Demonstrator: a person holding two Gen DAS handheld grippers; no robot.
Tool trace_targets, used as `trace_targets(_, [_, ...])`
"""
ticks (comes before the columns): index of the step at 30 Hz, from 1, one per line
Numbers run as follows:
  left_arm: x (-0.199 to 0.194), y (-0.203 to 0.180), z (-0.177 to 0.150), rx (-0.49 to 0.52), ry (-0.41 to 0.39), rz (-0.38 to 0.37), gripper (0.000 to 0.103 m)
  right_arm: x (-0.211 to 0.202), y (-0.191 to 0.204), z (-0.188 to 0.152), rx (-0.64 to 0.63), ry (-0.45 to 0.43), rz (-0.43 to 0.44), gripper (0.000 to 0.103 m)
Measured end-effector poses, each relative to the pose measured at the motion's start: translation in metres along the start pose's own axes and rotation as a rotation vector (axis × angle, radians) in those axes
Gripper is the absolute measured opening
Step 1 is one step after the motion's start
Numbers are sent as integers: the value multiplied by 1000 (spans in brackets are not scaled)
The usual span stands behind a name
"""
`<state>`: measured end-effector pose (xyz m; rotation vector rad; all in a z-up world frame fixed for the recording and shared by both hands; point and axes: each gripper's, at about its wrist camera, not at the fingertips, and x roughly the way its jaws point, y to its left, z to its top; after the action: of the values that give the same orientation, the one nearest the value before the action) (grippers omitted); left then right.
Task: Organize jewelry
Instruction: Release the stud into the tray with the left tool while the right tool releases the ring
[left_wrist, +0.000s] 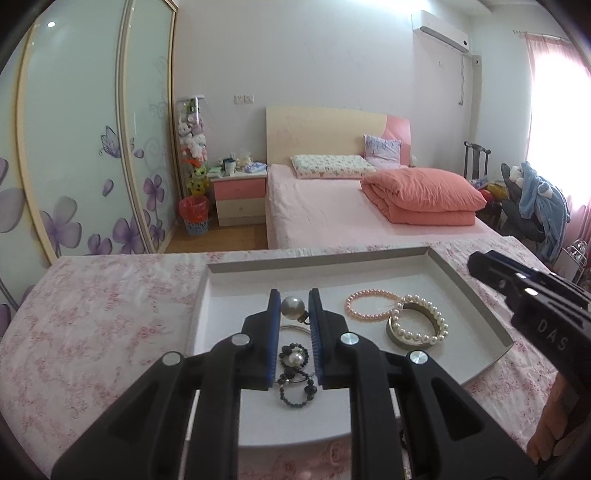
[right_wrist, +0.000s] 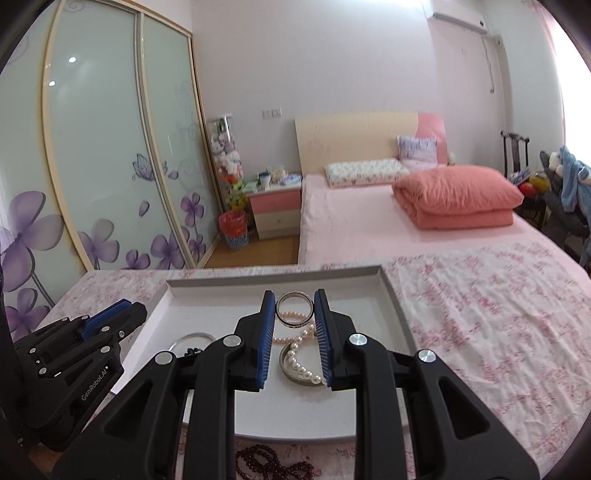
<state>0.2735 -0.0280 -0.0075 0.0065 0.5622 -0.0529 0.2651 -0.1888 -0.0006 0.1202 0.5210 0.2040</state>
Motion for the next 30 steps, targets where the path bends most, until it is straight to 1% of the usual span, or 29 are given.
trace_targets(4, [15,-2,-1,2,27,-17,16,16,0,-3,6,41,5,23])
trace_targets(9, [29,-4,-1,1,48,-31,16,27,-2,-3,16,69,8,23])
trace_targets(11, [32,-4,0,-3,53,-36,18,27,-3,-2,17,78,16,23])
trace_targets(12, [33,-3,0,-5,55,-37,23,27,-2,-1,19,75,15,27])
trace_targets(13, [33,-2,0,-10,54,-35,27,25,-4,0,22,68,18,35])
trace_targets(14, [32,1,1,-18,48,-29,32,23,-6,1,25,62,19,38])
trace_targets(15, [31,4,2,-23,44,-26,32,19,-8,1,29,53,15,38])
trace_targets(20, [21,23,5,-75,33,-4,32,7,-20,1,52,43,3,38])
trace_targets(25, [5,42,4,-116,27,20,32,-8,-22,-4,54,36,-7,38])
trace_targets(30, [-17,53,-4,-125,29,30,32,-24,-24,-9,53,36,-8,38])
